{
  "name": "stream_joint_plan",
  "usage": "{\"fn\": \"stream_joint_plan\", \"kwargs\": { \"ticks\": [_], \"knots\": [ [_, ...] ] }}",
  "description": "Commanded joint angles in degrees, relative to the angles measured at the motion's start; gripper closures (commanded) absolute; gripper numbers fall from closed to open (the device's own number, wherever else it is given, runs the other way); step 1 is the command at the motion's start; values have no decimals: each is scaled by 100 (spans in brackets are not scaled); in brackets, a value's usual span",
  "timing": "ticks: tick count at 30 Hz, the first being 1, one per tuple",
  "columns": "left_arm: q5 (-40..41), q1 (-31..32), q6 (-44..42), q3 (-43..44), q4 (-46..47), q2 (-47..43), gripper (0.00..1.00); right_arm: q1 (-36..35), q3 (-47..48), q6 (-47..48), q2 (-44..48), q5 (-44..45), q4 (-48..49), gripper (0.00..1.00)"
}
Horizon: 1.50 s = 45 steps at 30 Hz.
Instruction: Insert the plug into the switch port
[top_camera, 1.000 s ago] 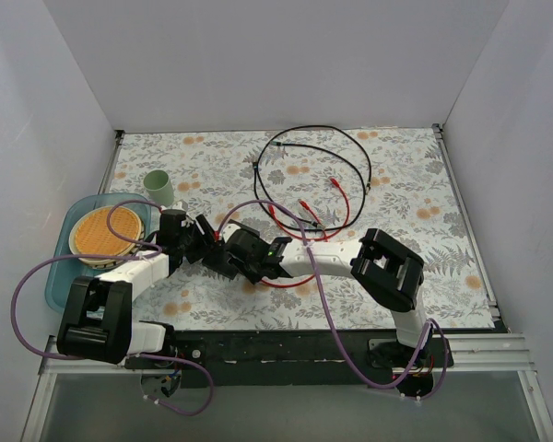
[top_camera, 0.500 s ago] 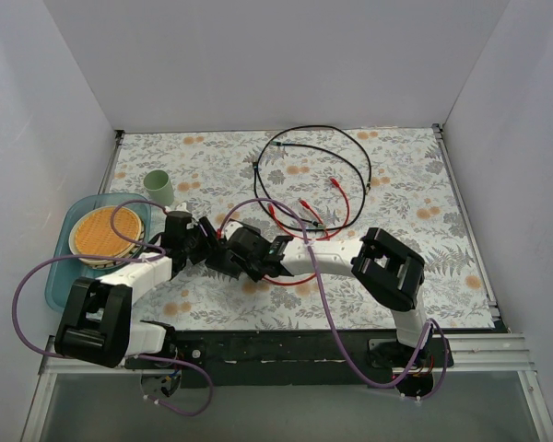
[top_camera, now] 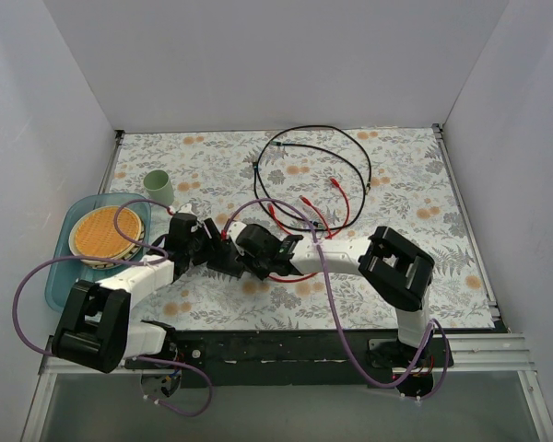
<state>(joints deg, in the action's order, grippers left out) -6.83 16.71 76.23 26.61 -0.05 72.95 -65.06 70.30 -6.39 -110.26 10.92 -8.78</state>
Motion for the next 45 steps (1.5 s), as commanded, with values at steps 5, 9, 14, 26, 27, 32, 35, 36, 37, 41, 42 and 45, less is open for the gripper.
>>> {"fn": "stream_joint_plan", "kwargs": {
  "ticks": [5,9,14,26,27,32,35,36,37,41,42,45],
  "knots": [
    [-2701,702,314,-156,-381,-413,41,-104,264,622,-215,-1821,2689,99],
    [-2832,720,305,-191,-294,-404,43,-104,326,885,-216,-1944,2591,99],
    [-2982,790,305,-191,-223,-343,44,-95,291,1122,-172,-2120,2627,99],
    [-3254,1256,481,-165,-153,-246,54,-77,721,762,-382,-1821,2627,99],
    [-3289,1282,507,-174,-153,-255,54,-77,748,762,-409,-1821,2592,99],
    [-3333,1396,691,-218,-91,-342,61,-77,941,544,-435,-1584,2521,99],
    [-3474,1458,841,-235,-21,-334,64,-86,941,438,-426,-1417,2582,99],
    [-3483,1484,867,-244,-21,-334,66,-77,933,420,-400,-1365,2609,99],
    [-3535,1519,929,-244,-30,-316,66,-77,924,402,-400,-1347,2618,99],
    [-3597,1555,1017,-314,163,-290,68,-77,713,332,-295,-1276,2846,99],
    [-3580,1555,1026,-341,172,-281,68,-77,678,306,-242,-1268,2872,99],
    [-3422,1555,1078,-402,181,-369,68,-77,459,279,-128,-1268,2960,99]
  ]
}}
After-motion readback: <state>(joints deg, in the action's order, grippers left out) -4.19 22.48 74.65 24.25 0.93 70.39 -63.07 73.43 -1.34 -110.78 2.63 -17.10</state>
